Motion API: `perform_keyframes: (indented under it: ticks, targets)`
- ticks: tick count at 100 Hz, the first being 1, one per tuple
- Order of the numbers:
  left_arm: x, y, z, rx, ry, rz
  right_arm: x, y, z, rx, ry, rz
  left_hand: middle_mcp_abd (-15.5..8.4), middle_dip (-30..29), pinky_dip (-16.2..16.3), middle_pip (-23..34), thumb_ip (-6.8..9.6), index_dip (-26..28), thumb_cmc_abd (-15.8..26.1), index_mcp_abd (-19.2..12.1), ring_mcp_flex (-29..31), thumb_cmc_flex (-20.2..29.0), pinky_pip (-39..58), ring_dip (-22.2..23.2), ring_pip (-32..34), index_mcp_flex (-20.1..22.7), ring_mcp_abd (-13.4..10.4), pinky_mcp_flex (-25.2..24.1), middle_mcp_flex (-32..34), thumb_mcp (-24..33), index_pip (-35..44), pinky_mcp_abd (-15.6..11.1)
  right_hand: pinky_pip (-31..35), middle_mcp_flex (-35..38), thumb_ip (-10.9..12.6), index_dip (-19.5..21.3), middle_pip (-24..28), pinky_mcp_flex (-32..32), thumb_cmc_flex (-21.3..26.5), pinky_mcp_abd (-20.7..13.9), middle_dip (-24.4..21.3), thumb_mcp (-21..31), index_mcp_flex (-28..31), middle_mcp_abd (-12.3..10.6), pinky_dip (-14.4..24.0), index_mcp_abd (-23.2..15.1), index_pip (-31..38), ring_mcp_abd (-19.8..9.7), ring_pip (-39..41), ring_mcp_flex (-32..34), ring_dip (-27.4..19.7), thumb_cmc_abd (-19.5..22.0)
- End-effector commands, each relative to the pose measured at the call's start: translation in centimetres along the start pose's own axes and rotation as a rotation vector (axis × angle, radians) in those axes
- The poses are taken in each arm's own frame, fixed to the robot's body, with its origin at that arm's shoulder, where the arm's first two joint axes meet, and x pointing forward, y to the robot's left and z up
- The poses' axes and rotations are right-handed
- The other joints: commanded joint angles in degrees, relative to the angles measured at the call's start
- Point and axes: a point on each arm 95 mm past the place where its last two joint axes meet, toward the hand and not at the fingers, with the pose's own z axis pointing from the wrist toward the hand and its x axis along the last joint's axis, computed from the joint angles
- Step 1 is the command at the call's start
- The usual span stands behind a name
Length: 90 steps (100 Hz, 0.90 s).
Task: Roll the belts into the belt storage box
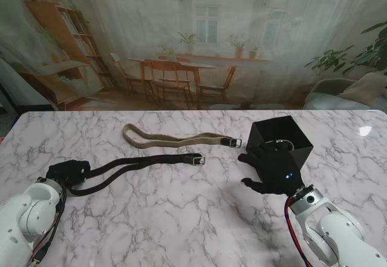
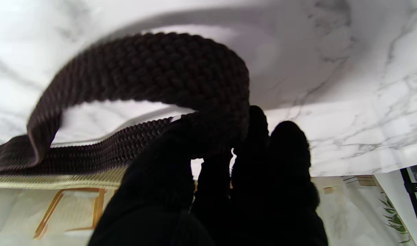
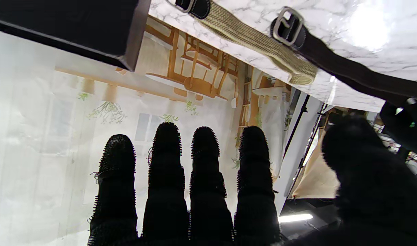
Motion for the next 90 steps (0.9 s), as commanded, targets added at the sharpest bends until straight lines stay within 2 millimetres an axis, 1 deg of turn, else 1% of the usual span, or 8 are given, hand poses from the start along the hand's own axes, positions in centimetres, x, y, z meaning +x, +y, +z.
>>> perform_keyframes:
  ticks: [1, 15, 23, 36, 49, 60, 76, 90]
  targets:
    - [1.1, -0.7, -0.3, 0.019, 0.028, -0.017, 0.4, -0.4, 0.2, 0.025, 0.025, 0.005, 1.57, 0.00, -0.98, 1.05, -1.04, -0.59, -2.50, -0.92, 2.56, 4.02, 3.54, -0.64, 2.33, 2.00, 1.93, 2.23, 2.14, 3.95, 1.86, -1.40, 0.39, 1.05, 1.97, 1.12, 0.77, -0.23, 1.19, 1.72, 0.53, -0.80, 1.32, 0.32, 0.63, -0.70, 1.12, 0.13, -0.66, 0.66, 0.67, 1.61]
    - [2.0, -2.0, -1.2, 0.035, 0.043, -0.023, 1.8, -1.2, 1.0, 0.097, 0.092, 0.028, 1.91, -0.12, -1.06, 1.06, -1.29, -1.77, -3.10, -0.94, 3.46, 4.02, 4.43, -0.96, 3.02, 2.23, 1.83, 3.03, 2.31, 5.30, 0.73, -1.21, 0.52, 0.33, 1.93, 1.28, 0.75, -0.28, 0.60, 1.59, 0.73, -0.91, 0.43, 1.07, 0.63, 0.02, 1.21, 0.45, -0.75, 0.26, 0.70, 2.18]
    - [2.6, -2.5, -1.7, 0.036, 0.050, -0.042, 2.9, -1.6, 1.6, 0.133, 0.134, 0.063, 2.07, -0.13, -1.07, 1.04, -1.37, -2.10, -3.45, -0.75, 3.60, 4.03, 4.71, -1.00, 3.28, 2.40, 2.00, 3.12, 2.41, 5.91, 0.05, -1.09, 0.67, 0.05, 1.93, 1.02, 1.65, -0.31, -0.30, 1.52, 1.38, -1.45, -1.33, 2.79, 0.61, 5.72, 0.21, 0.73, -0.47, 0.36, 0.86, 2.99]
    - [3.4, -2.8, -2.2, 0.033, 0.046, -0.052, 5.3, -2.2, 2.8, 0.190, 0.195, 0.135, 2.34, -0.12, -1.02, 0.98, -1.51, -2.48, -3.88, -0.63, 3.62, 4.02, 4.97, -0.98, 3.53, 2.39, 2.23, 2.90, 2.58, 6.51, -0.99, -0.86, 0.77, -3.44, 1.91, 0.32, 3.52, -1.69, -1.26, 1.34, 2.98, -3.00, -2.33, 4.50, 0.50, 9.79, -2.23, 1.70, -0.20, -2.04, 1.22, 3.76]
    - [4.0, -2.8, -2.6, 0.027, 0.042, -0.053, 7.6, -2.6, 4.1, 0.228, 0.261, 0.152, 2.59, -0.14, -1.01, 0.89, -1.63, -2.50, -4.04, -0.43, 3.66, 4.02, 5.06, -1.03, 3.55, 2.51, 2.39, 2.88, 2.72, 6.60, -1.57, -0.65, 0.55, -10.38, 1.80, 0.25, 5.24, -3.87, -2.31, 0.82, 4.34, -5.35, -10.08, 5.55, 0.68, 3.23, -5.56, 2.26, -0.18, -6.12, 1.13, 4.50]
    - [4.6, -3.1, -3.1, 0.026, 0.050, -0.081, 9.0, -2.6, 5.3, 0.256, 0.298, 0.156, 2.96, -0.07, -1.00, 0.68, -1.70, -2.55, -4.02, 0.08, 3.38, 4.03, 5.03, -1.09, 3.48, 2.41, 2.59, 2.43, 2.56, 6.96, -2.65, -0.18, -0.08, -13.55, 1.88, -0.28, 5.55, -5.40, -3.32, 0.72, 4.55, -6.63, -15.12, 6.04, 0.63, 5.68, -7.79, 2.57, -0.10, -8.12, 1.11, 5.04]
    - [6.0, -3.7, -4.0, 0.049, 0.092, -0.098, 10.7, -2.6, 6.8, 0.285, 0.333, 0.178, 3.25, 0.34, -0.94, 0.65, -1.83, -2.38, -3.90, 0.29, 3.07, 4.03, 5.02, -1.08, 3.54, 2.50, 2.45, 2.15, 2.22, 7.21, -3.62, 0.36, -1.17, -15.22, 2.07, -0.33, 5.99, -6.97, -3.49, 1.21, 4.39, -7.86, -12.66, 6.67, 0.41, 10.15, -7.71, 3.05, -0.28, -10.19, 0.81, 5.11]
    - [7.6, -4.6, -4.8, 0.061, 0.140, -0.134, 11.8, -2.9, 8.0, 0.318, 0.361, 0.191, 3.48, 0.52, -0.93, 0.59, -1.93, -2.53, -3.87, 0.97, 2.91, 4.03, 4.93, -1.10, 3.56, 2.48, 2.60, 1.91, 2.06, 7.41, -4.88, 0.75, -1.68, -16.75, 2.10, 0.02, 5.42, -7.82, -3.46, 1.20, 3.67, -8.50, -9.45, 7.20, 0.30, 7.89, -6.86, 3.21, -0.75, -11.74, 0.32, 5.21]
